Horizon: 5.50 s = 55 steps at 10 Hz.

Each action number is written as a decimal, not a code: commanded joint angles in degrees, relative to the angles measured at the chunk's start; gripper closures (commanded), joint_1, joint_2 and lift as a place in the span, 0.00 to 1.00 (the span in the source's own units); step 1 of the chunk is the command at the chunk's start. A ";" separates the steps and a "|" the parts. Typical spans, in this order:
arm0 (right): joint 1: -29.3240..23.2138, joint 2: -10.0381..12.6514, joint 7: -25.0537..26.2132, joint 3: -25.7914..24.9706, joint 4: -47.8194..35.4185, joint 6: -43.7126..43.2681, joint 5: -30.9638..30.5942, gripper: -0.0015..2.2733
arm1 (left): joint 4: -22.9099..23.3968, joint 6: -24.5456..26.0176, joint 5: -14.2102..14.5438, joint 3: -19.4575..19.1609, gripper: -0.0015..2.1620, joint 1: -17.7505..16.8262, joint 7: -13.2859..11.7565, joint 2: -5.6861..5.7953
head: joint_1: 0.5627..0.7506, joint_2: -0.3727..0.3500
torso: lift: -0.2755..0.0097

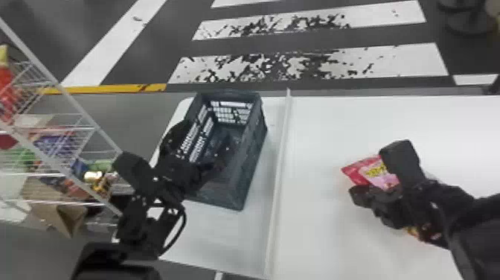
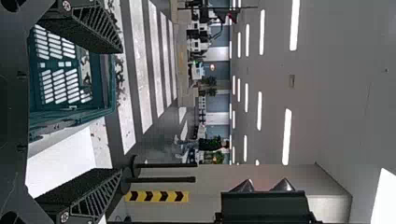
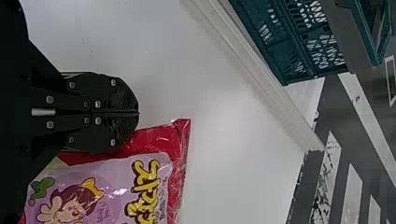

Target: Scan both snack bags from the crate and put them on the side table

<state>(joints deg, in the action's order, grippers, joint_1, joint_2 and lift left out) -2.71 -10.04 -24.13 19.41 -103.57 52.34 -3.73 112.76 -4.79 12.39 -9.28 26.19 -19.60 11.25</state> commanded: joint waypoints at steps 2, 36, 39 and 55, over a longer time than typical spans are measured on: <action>3.33 1.25 1.81 0.02 4.34 -0.17 -0.23 0.99 | 0.00 0.01 0.17 -0.21 0.04 0.09 0.00 0.08 | 0.70 0.85 | 0.66; -8.71 -1.57 5.15 -17.38 -10.34 2.99 3.46 0.99 | -0.26 -0.87 0.79 0.05 0.04 -0.27 -0.09 0.26 | 0.70 0.61 | 0.66; -9.15 -1.57 5.15 -18.35 -6.56 0.18 4.08 0.99 | -0.35 -0.87 0.79 -0.04 0.04 0.17 -0.18 0.17 | 0.70 0.59 | 0.66; -13.81 -0.42 2.25 -26.08 -13.59 -1.58 9.35 0.99 | -0.44 -1.04 0.70 -0.21 0.04 0.09 -0.44 -0.09 | 0.70 0.54 | 0.66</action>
<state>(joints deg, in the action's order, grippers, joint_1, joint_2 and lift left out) -16.12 -10.45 -21.69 -6.58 -116.84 50.64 5.39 112.39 -5.84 13.10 -9.52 26.36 -20.04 11.17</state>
